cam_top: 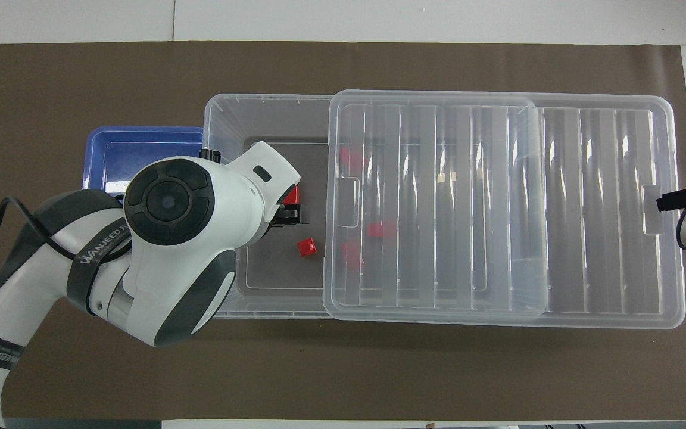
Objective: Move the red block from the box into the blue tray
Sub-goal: 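Lower the left gripper into the box and grasp a red block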
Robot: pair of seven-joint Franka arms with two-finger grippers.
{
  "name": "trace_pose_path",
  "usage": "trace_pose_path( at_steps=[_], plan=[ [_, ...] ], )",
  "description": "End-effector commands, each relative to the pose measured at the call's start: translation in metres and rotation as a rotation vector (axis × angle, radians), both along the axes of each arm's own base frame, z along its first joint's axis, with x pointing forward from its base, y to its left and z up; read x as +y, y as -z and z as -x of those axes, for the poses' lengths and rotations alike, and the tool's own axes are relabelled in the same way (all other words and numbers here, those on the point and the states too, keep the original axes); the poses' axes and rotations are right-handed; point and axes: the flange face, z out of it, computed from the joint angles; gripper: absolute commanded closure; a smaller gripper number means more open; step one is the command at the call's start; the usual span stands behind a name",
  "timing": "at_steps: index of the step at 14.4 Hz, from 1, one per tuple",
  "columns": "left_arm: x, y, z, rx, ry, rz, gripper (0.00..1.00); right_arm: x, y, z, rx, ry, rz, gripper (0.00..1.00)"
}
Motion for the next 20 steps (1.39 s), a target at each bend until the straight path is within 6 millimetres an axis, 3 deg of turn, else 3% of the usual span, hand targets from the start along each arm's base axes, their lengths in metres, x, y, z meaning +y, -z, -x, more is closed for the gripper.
trace_pose_path(
  at_steps=[1,4,9,11,16,20],
  plan=[
    [-0.016,0.039,-0.010,-0.007,-0.010,0.005,0.00,0.000,-0.009,-0.005,-0.008,-0.021,0.007,0.00],
    [-0.017,0.062,-0.022,-0.020,-0.019,0.019,0.00,0.007,-0.032,-0.018,0.026,0.011,-0.004,0.00],
    [-0.007,0.095,-0.019,-0.039,-0.014,0.032,0.00,0.022,-0.069,-0.019,0.074,0.002,-0.019,0.00],
    [-0.008,0.106,-0.019,-0.034,-0.012,0.031,0.00,0.037,-0.089,-0.022,0.082,0.002,-0.015,0.00],
    [-0.012,0.151,-0.028,-0.033,-0.013,0.038,0.00,0.051,-0.093,-0.022,0.098,0.003,-0.011,0.00],
    [0.007,0.161,-0.045,-0.065,0.017,0.048,0.00,0.056,-0.094,-0.022,0.104,0.000,-0.013,0.00]
  ],
)
